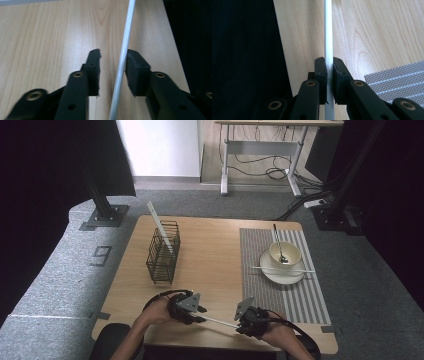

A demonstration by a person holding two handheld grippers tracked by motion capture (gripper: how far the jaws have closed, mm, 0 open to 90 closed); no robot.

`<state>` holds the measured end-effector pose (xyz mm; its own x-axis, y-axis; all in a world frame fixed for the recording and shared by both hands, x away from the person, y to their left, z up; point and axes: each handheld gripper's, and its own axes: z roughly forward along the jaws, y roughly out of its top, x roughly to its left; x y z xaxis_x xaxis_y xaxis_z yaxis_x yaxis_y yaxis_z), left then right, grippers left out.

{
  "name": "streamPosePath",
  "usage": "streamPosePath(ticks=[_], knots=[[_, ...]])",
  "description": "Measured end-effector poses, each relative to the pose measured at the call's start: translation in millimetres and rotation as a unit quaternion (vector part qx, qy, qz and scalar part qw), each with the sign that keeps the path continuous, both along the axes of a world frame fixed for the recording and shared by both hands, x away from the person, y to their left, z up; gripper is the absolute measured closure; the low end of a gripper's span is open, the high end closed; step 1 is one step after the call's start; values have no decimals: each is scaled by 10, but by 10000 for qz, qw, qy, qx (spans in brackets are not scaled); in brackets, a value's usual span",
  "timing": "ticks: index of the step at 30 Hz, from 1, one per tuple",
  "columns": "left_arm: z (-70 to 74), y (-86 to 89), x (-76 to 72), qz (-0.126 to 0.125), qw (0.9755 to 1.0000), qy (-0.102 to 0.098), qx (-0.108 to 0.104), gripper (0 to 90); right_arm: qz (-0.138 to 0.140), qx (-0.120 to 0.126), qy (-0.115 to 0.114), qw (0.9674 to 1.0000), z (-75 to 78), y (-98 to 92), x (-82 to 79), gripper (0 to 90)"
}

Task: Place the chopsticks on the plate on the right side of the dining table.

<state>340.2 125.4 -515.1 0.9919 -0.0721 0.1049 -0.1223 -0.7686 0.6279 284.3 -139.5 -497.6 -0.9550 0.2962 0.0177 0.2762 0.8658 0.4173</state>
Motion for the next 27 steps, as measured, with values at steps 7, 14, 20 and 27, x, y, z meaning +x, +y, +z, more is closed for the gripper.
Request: streamPosePath(ticks=[7,14,20,27], knots=[[-7,74,80,732,9971,43,-208,390,-313,28,-111,9994,41,-95,20,828],[-29,131,157,1406,9892,274,-315,330,-597,89,-183,9980,105,-251,30,828],[-71,152,195,1965,9788,423,-386,263,-863,195,-250,9958,155,-412,29,827],[-162,133,194,2338,9706,498,-262,194,-1182,372,-365,9916,237,-592,54,828]])
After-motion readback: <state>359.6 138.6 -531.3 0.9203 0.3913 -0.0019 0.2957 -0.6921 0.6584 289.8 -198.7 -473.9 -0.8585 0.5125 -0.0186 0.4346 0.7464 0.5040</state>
